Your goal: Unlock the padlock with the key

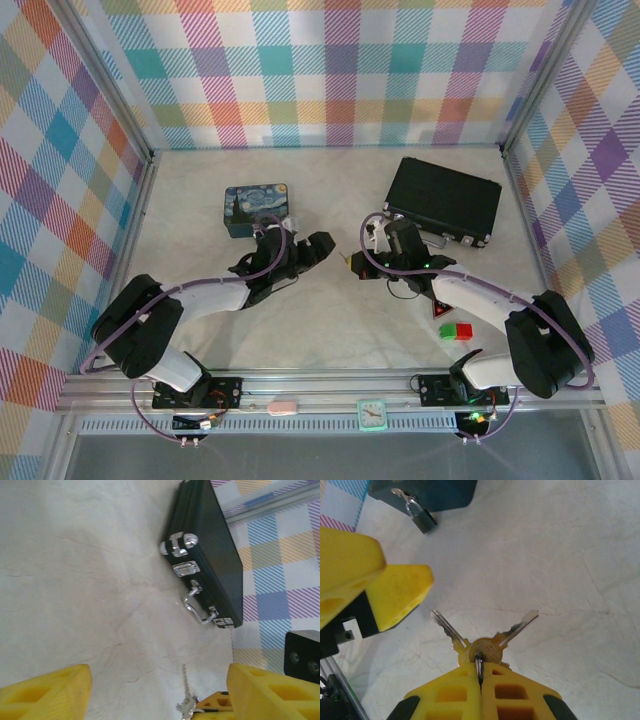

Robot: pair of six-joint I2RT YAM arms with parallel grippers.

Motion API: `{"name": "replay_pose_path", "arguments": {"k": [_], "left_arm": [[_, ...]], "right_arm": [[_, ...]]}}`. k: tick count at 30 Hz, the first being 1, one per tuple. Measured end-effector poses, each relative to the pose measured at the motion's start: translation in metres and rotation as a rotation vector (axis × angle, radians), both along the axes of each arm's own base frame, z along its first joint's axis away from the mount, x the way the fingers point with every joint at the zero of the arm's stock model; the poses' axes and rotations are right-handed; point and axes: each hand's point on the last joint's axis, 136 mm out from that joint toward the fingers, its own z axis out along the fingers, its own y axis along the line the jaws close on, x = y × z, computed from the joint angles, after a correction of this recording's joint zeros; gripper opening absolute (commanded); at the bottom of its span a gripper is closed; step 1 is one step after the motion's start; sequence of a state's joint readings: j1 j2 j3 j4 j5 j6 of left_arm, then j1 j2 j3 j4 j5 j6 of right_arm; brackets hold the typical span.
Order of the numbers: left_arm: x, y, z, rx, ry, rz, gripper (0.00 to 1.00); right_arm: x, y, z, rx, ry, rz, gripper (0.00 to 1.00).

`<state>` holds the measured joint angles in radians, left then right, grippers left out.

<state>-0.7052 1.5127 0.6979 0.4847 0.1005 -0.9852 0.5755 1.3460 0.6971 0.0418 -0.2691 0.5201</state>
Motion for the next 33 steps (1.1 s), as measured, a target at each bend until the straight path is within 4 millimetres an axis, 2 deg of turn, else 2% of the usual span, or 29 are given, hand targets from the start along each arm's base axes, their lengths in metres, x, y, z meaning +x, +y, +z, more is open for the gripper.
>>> {"name": "replay_pose_path", "arguments": {"k": [6, 13, 16, 18, 21, 23, 25, 28, 30, 33], "left_arm": [[0.001, -0.026, 0.009, -0.05, -0.013, -0.054, 0.46], [-0.002, -0.034, 0.003, -0.055, 0.001, -0.076, 0.01], [-0.001, -0.034, 0.002, -0.051, 0.001, -0.076, 0.0], [0.0, -0.035, 0.002, -0.05, -0.001, -0.077, 0.0], [0.001, -0.034, 0.004, -0.018, -0.03, -0.093, 0.0], [0.002, -0.032, 0.007, 0.025, -0.067, -0.115, 0.0], [0.002, -0.031, 0.019, 0.063, -0.131, -0.161, 0.0], [0.005, -0.031, 0.053, 0.092, -0.272, -0.242, 0.0], [0.006, -0.03, 0.078, 0.089, -0.363, -0.289, 0.0], [0.006, -0.027, 0.103, 0.065, -0.455, -0.342, 0.0]], "right_arm": [[0.003, 0.003, 0.005, 0.032, -0.018, -0.007, 0.0], [0.006, 0.005, 0.009, 0.045, -0.034, -0.009, 0.0], [0.006, 0.005, 0.01, 0.049, -0.04, -0.01, 0.0], [0.006, 0.004, 0.011, 0.047, -0.043, -0.011, 0.2], [0.005, 0.0, 0.015, 0.034, -0.055, -0.014, 0.38], [0.005, -0.006, 0.024, 0.036, -0.08, -0.015, 0.45], [0.008, -0.014, 0.038, 0.054, -0.112, -0.017, 0.47], [0.018, -0.025, 0.062, 0.104, -0.157, -0.005, 0.48], [0.022, -0.028, 0.076, 0.146, -0.179, 0.016, 0.48], [0.019, -0.023, 0.09, 0.205, -0.203, 0.078, 0.47]]}}
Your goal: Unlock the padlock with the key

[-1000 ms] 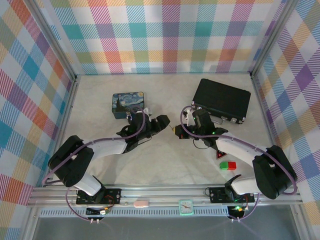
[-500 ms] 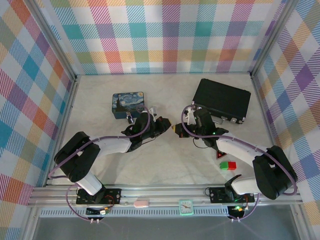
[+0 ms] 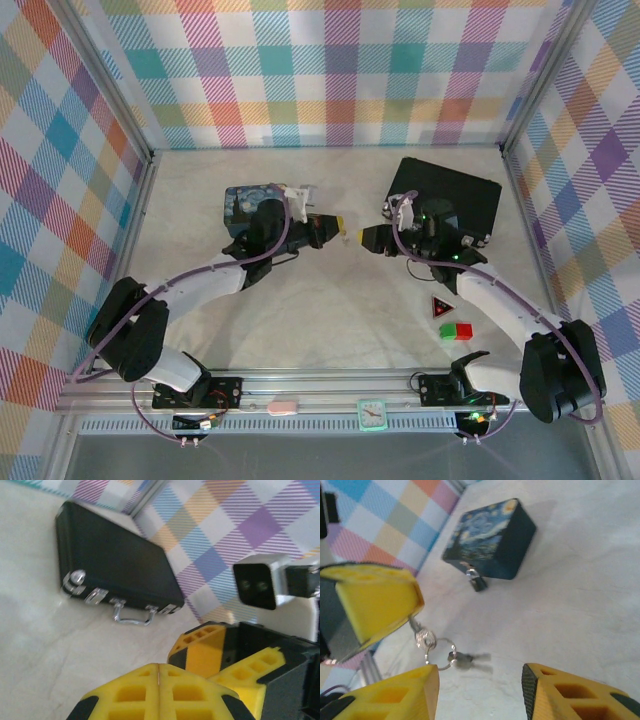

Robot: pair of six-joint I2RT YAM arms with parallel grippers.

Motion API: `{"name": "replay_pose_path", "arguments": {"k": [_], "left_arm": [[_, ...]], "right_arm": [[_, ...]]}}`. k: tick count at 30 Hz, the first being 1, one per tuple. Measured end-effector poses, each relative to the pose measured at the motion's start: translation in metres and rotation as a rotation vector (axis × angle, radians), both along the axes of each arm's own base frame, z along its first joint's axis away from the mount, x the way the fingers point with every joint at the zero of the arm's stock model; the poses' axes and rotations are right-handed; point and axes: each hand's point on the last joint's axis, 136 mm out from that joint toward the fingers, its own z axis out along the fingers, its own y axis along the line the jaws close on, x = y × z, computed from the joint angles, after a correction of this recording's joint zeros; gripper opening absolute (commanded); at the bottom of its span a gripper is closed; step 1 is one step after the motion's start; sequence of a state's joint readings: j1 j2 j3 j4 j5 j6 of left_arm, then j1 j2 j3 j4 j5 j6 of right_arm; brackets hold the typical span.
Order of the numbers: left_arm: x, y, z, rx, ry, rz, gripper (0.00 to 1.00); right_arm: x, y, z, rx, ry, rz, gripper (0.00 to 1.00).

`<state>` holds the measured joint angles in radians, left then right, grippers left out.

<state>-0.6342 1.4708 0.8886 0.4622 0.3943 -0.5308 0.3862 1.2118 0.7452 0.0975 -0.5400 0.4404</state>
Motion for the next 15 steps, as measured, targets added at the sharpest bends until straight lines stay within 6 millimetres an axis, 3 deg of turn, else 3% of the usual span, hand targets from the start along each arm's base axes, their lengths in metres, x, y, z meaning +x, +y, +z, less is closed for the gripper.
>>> {"name": "replay_pose_path", "arguments": {"k": [8, 15], "left_arm": [[-0.01, -0.004, 0.015, -0.047, -0.045, -0.107, 0.0], [-0.018, -0.008, 0.028, -0.104, -0.046, -0.153, 0.0]], "right_arm": [[-0.011, 0.023, 0.033, 0.156, -0.059, 0.16, 0.39], [-0.009, 0.032, 0.032, 0.198, -0.047, 0.203, 0.33]]}}
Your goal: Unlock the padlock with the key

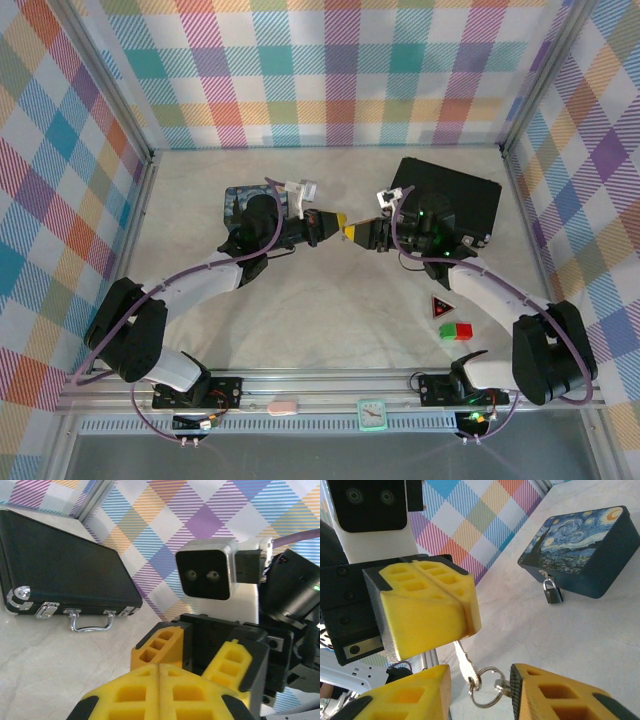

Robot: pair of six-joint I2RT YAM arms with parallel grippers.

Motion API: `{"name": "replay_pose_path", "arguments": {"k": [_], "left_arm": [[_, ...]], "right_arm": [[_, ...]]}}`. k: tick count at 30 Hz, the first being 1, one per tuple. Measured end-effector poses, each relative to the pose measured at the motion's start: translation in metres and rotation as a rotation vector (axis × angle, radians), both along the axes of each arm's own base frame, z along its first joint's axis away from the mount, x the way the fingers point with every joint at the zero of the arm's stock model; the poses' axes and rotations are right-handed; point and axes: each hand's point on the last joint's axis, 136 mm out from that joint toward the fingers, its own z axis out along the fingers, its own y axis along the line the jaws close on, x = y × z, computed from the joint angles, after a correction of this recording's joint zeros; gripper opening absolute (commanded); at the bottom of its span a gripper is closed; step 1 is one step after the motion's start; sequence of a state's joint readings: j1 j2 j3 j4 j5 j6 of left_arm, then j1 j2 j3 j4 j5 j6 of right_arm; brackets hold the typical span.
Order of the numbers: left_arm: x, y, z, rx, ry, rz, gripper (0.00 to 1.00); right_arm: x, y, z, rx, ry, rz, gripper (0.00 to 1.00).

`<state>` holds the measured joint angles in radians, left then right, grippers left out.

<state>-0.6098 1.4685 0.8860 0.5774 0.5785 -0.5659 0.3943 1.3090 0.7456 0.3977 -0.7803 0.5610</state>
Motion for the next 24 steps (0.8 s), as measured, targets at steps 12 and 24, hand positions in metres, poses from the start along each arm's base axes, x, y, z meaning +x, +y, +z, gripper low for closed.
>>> {"name": "replay_pose_path", "arguments": {"k": [12, 24], "left_arm": [[-0.002, -0.001, 0.002, -0.028, 0.042, -0.007, 0.0], [0.002, 0.001, 0.007, -0.065, 0.053, 0.019, 0.0]], "right_arm": [[0.0, 0.006, 0.007, 0.042, -0.015, 0.033, 0.22], [-0.002, 0.012, 0.006, 0.059, 0.01, 0.051, 0.08]]}}
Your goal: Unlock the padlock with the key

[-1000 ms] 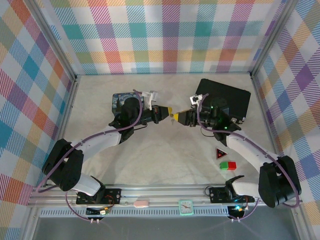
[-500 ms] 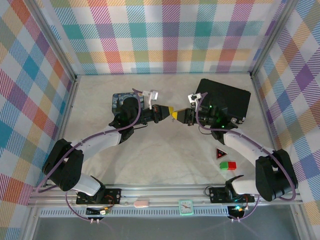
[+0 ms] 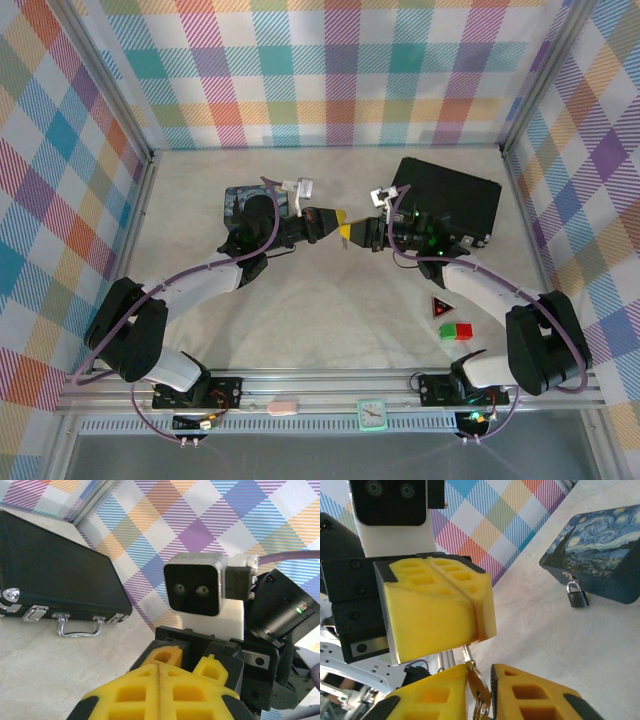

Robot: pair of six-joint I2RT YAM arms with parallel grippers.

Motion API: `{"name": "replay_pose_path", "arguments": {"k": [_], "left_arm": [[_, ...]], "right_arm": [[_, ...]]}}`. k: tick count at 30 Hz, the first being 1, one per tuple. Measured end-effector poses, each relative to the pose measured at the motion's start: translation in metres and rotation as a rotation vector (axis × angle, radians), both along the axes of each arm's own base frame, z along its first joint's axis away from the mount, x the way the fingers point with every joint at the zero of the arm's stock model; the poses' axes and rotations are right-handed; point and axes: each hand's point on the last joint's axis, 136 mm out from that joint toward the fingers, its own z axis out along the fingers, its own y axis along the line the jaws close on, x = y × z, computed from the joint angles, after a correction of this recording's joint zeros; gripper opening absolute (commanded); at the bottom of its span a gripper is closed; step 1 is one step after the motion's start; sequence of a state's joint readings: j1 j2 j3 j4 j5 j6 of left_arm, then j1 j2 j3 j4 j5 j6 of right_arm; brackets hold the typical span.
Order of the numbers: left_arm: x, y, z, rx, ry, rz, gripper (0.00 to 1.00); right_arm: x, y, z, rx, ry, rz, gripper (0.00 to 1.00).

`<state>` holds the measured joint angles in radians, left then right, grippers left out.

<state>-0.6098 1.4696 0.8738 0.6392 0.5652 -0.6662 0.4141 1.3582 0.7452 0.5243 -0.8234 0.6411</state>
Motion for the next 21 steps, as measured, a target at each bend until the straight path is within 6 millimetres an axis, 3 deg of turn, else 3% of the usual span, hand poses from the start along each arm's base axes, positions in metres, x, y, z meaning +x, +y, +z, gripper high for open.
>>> {"name": "replay_pose_path", "arguments": {"k": [2, 4, 6, 8, 9, 15, 18, 21], "left_arm": [[0.001, 0.0, 0.0, -0.002, 0.001, 0.005, 0.0], [0.001, 0.001, 0.0, -0.005, 0.005, 0.008, 0.05], [0.002, 0.002, -0.001, -0.009, 0.014, 0.016, 0.5], [0.007, 0.006, -0.002, -0.017, 0.026, 0.04, 0.89], [0.009, 0.009, -0.003, -0.021, 0.036, 0.055, 1.0], [0.027, 0.041, -0.013, -0.06, 0.118, 0.157, 0.96], [0.03, 0.044, -0.006, -0.103, 0.132, 0.155, 0.86], [0.029, 0.039, -0.002, -0.145, 0.147, 0.126, 0.83]], "right_arm": [[0.0, 0.0, -0.001, -0.001, 0.006, -0.002, 0.0], [0.0, 0.0, -0.001, -0.001, 0.006, -0.001, 0.0], [0.0, 0.0, -0.002, -0.003, 0.006, -0.003, 0.0], [0.0, -0.001, -0.005, -0.012, 0.006, -0.003, 0.0], [0.0, -0.001, -0.007, -0.021, 0.004, -0.004, 0.0], [-0.002, -0.005, -0.022, -0.094, -0.006, -0.013, 0.0], [-0.001, -0.006, -0.024, -0.125, -0.02, -0.018, 0.0], [0.001, -0.006, -0.024, -0.146, -0.042, -0.024, 0.0]]}}
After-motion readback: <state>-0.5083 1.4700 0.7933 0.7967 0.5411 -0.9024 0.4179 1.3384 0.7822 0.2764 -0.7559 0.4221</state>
